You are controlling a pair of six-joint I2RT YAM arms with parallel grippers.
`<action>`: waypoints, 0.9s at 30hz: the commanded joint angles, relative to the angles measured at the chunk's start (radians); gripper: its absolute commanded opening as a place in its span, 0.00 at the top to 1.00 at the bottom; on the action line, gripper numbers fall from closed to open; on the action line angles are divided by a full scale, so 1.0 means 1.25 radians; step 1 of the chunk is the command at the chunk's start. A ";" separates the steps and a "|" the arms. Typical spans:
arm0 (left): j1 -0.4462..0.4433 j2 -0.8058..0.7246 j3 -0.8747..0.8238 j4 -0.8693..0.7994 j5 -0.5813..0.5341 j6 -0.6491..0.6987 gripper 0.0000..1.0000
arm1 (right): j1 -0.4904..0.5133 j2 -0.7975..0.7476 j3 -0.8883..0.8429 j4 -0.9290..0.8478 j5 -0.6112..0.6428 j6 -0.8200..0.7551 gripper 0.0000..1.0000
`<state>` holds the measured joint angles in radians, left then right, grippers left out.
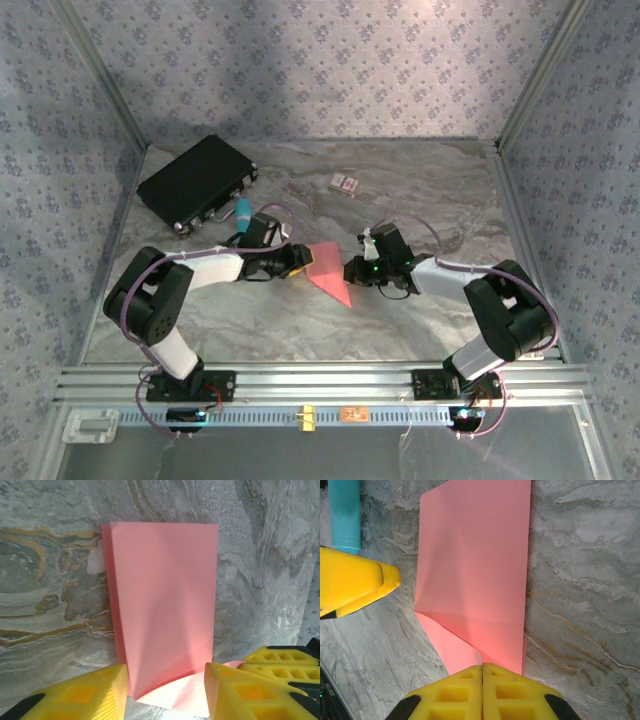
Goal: Fold a paper plane with a square sheet of paper (pick it up from the middle)
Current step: Fourth fold the wing at the center of the table.
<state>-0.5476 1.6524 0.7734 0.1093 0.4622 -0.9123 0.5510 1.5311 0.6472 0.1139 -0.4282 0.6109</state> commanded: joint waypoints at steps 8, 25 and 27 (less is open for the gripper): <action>0.017 0.003 0.013 0.020 0.057 -0.011 0.51 | -0.027 -0.040 -0.051 0.064 -0.038 0.008 0.94; 0.021 0.100 0.062 0.135 0.143 -0.090 0.54 | -0.041 -0.036 -0.059 0.055 -0.031 0.007 0.93; 0.022 0.112 0.066 0.159 0.149 -0.104 0.58 | -0.041 -0.037 -0.058 0.051 -0.032 0.007 0.93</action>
<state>-0.5289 1.7672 0.8345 0.2260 0.6022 -0.9997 0.5079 1.4986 0.5858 0.1844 -0.4610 0.6136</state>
